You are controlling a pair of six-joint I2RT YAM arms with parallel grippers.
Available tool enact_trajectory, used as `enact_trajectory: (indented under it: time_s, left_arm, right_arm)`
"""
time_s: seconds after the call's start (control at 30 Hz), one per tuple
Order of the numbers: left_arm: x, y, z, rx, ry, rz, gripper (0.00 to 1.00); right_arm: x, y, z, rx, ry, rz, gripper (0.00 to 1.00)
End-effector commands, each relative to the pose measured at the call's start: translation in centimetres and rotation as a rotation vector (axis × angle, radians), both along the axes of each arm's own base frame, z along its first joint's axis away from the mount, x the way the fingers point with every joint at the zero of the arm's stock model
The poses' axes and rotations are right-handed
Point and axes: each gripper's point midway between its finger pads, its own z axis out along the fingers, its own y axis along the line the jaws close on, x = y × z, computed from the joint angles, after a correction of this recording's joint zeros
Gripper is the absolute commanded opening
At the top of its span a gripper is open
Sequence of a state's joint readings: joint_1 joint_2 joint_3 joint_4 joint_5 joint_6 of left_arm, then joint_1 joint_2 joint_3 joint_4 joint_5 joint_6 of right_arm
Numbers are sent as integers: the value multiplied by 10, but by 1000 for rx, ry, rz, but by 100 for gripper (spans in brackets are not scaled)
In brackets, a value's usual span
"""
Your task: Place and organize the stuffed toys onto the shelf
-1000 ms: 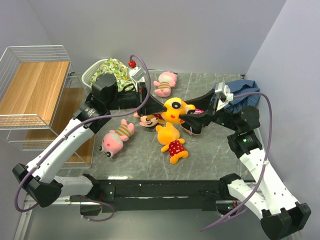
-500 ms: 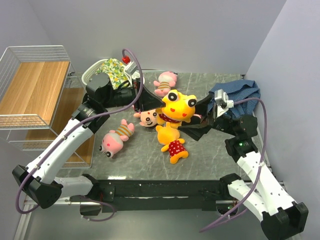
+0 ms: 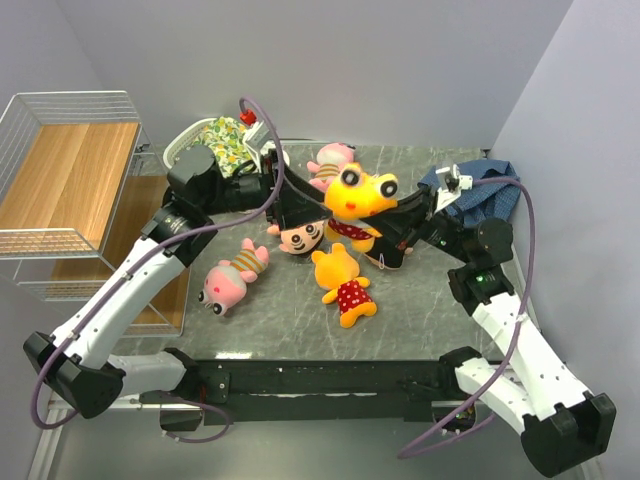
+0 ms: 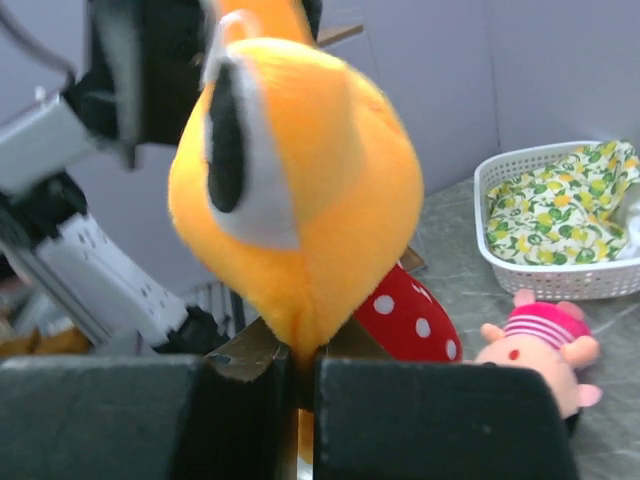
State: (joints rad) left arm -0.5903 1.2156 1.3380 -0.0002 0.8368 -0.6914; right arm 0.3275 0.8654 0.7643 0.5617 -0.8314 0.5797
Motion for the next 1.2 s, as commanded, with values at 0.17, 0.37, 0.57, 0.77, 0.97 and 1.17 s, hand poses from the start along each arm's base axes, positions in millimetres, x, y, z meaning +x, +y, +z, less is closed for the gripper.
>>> enact_trajectory:
  time_s: [0.17, 0.37, 0.57, 0.77, 0.97, 1.17]
  left_arm:
    - [38, 43, 3, 193, -521, 333, 94]
    - [51, 58, -32, 488, -1014, 376, 84]
    - [15, 35, -58, 523, -1324, 225, 76]
    - [17, 22, -57, 540, -1460, 276, 74]
    - [12, 7, -56, 527, -1540, 289, 75]
    - [5, -2, -52, 543, -1602, 338, 76]
  right_arm:
    - [20, -12, 25, 128, 332, -120, 0]
    - [45, -4, 15, 158, 673, -90, 0]
    - [41, 7, 22, 277, 852, 124, 0]
    - [33, 9, 28, 354, 944, 255, 0]
    - [31, 10, 28, 336, 935, 244, 0]
    - [33, 10, 28, 341, 939, 258, 0]
